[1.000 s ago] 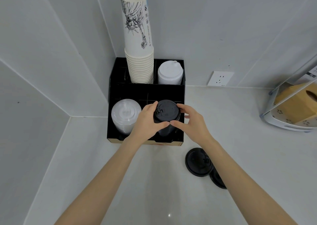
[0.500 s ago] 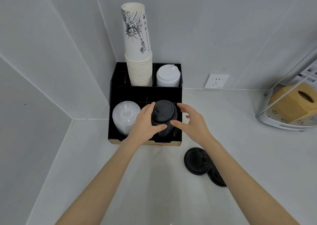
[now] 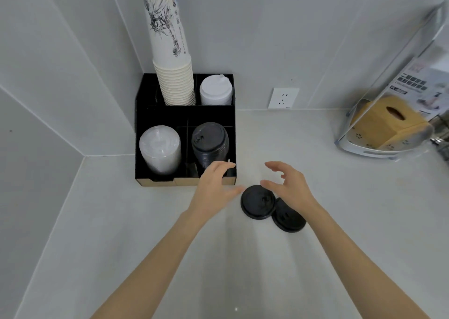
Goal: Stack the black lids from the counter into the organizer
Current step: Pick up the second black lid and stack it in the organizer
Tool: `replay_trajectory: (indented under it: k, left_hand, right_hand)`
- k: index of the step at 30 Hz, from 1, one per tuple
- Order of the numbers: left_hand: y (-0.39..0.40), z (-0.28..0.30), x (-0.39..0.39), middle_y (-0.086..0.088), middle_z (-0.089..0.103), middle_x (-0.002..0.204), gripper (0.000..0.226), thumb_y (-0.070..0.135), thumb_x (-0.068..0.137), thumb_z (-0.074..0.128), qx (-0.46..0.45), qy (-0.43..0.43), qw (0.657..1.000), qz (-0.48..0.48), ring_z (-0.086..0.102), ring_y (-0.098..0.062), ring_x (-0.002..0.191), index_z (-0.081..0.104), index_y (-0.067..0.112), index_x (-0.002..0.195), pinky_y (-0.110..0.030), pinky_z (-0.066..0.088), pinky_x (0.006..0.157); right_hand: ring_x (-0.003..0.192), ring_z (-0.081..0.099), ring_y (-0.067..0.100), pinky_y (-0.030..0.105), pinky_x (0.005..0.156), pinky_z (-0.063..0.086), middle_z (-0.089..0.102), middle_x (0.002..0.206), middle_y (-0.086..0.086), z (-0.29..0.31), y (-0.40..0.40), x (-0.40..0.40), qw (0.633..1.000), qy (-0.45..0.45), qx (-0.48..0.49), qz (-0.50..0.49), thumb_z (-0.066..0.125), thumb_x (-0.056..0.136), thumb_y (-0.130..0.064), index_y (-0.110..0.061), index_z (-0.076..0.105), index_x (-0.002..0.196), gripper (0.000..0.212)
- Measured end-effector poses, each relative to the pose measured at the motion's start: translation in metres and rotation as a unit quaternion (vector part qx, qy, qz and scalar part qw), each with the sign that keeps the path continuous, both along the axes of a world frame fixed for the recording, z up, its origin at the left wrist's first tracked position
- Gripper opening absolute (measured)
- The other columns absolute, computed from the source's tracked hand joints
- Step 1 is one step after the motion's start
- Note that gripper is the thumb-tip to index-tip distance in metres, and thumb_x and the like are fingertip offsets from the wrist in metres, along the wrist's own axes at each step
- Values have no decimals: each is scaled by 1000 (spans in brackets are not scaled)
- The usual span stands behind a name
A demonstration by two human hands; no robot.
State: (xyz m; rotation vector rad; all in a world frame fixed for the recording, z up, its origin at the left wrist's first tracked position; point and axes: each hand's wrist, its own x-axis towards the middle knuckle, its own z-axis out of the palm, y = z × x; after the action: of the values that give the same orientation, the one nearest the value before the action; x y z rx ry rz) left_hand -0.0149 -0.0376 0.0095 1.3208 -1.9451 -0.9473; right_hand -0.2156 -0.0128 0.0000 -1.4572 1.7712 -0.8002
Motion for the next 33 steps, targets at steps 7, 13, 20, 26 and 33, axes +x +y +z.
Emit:
replay_trajectory:
  k: [7,13,20,26,33]
  left_hand:
    - [24,-41,-28,-10,50,127,69,18,63,78,139,-32,989,-38,46,-21,117,45,8,123,-16,32,95]
    - [28,-58,-44,-10,55,122,71,11,58,77,123,-40,990,-54,47,-20,114,47,10,122,5,24,82]
    - [24,-73,-49,-10,58,119,73,8,54,78,111,-41,993,-20,48,-14,107,49,13,121,8,22,81]
    - [21,-68,-47,-1,58,117,72,14,54,80,111,-6,994,-10,49,-8,105,51,19,119,-13,36,89]
    - [14,-47,-32,7,54,113,70,20,57,82,86,20,996,-6,51,-10,106,51,15,120,-7,36,89]
  right_hand:
    - [130,35,17,25,99,27,41,141,1,-29,24,-16,990,63,100,76,77,64,-27,-22,33,136,84]
    - [133,29,21,30,105,27,38,144,3,-42,24,-18,982,82,122,120,77,61,-29,-20,27,139,93]
    - [121,46,22,20,92,30,50,135,4,-49,17,-18,982,100,92,130,79,59,-22,-15,38,133,84]
    - [118,46,16,20,94,30,51,132,1,-42,13,-22,988,56,73,121,81,58,-20,-17,42,130,82]
    - [109,47,4,8,86,29,49,116,-15,-23,5,-15,993,3,54,105,81,56,-22,-25,46,125,77]
